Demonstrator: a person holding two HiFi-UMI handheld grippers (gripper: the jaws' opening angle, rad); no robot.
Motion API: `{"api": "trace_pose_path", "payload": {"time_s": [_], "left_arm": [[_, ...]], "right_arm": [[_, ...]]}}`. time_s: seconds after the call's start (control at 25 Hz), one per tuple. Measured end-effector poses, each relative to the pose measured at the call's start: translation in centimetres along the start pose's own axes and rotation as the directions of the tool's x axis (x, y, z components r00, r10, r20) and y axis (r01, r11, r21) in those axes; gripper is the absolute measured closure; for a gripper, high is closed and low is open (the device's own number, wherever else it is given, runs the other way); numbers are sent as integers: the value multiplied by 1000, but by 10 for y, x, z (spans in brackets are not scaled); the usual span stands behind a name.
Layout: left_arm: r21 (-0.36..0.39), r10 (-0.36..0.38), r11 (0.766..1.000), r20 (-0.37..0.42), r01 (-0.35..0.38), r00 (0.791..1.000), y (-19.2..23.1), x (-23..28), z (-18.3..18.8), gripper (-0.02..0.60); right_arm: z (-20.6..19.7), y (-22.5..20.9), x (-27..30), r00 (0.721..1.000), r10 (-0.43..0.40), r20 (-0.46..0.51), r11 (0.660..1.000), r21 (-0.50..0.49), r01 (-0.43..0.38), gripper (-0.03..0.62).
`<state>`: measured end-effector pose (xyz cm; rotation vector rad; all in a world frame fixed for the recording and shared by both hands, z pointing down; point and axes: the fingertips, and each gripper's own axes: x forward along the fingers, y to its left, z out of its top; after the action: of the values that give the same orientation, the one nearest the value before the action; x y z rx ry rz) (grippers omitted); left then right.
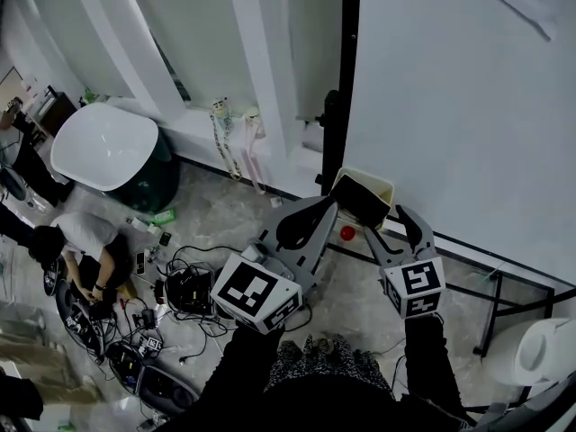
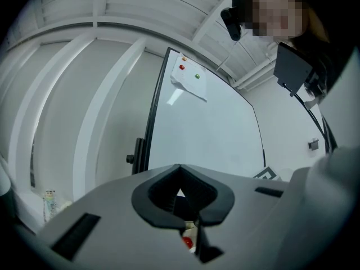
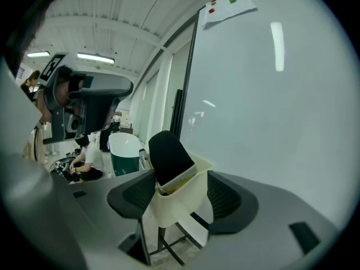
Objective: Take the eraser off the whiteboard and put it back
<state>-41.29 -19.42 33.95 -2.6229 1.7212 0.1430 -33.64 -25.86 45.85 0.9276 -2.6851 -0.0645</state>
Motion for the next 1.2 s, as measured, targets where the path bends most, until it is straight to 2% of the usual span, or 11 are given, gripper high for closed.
{"api": "trace_pose_path", "payload": {"time_s": [0.36, 0.6, 0.76, 0.92, 1.16, 1.2], "left_arm": [[-17, 4, 1000, 1, -4, 1000, 3, -4, -2, 575], [-24, 2, 1000, 5, -2, 1000, 3, -5, -1, 575], [-23, 7, 1000, 7, -6, 1000, 4, -4, 0, 575], [-12, 6, 1000, 2, -6, 1000, -2, 2, 0, 575], [-21, 4, 1000, 8, -4, 1000, -9, 6, 0, 575], [-22, 5, 1000, 8, -5, 1000, -10, 6, 0, 575]], "right_arm": [[-9, 1, -7, 999, 23, -28, 999, 46, -22, 316], [-5, 3, -17, 999, 40, 12, 998, 43, -41, 316], [18, -6, -33, 996, 12, 83, 998, 59, -17, 316], [54, -9, -38, 983, -2, 186, 997, 79, -13, 316], [68, 4, -34, 982, 45, 186, 997, 55, -56, 318], [67, 5, -34, 983, 48, 180, 996, 59, -60, 345]]}}
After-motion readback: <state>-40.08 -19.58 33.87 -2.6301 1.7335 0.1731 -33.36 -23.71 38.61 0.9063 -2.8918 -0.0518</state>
